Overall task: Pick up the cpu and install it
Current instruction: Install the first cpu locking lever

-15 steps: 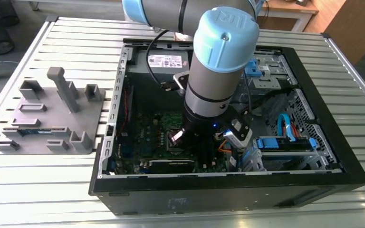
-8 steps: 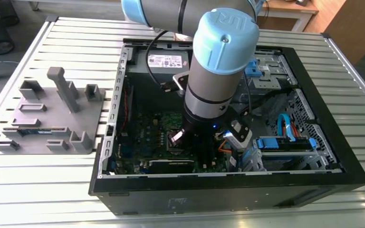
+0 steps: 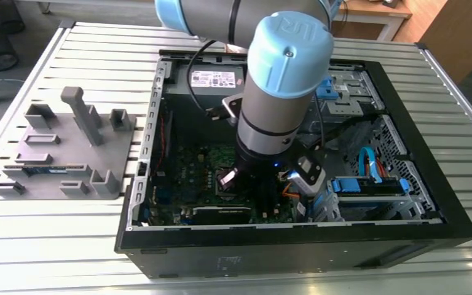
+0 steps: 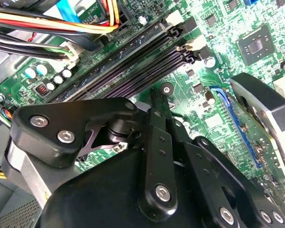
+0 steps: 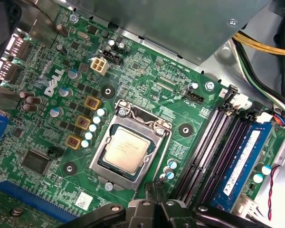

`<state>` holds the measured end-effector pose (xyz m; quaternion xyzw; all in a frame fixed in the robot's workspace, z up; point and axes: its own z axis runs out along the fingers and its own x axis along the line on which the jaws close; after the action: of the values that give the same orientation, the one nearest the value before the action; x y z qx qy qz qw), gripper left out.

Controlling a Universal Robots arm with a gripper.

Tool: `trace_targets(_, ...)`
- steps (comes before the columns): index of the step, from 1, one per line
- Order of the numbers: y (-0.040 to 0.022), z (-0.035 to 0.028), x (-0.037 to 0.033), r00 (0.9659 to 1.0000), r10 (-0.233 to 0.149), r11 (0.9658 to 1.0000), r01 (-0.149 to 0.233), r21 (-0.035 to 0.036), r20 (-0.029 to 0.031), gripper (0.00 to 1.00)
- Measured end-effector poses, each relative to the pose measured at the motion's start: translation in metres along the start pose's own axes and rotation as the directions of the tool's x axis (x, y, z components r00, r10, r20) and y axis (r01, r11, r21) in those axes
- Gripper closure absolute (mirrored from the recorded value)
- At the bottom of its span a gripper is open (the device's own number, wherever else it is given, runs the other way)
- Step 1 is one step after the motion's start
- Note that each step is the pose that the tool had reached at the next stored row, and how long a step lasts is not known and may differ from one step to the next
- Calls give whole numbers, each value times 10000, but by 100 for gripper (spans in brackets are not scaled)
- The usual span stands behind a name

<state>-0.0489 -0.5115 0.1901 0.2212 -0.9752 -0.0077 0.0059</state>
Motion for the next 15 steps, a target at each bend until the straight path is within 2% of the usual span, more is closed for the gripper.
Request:
trace_targets(12,-27,-1,42,10000,0,10000,0,-29,50,89)
trace_targets(15,-43,-1,49,10000,-2,10000,3,-88,84,89)
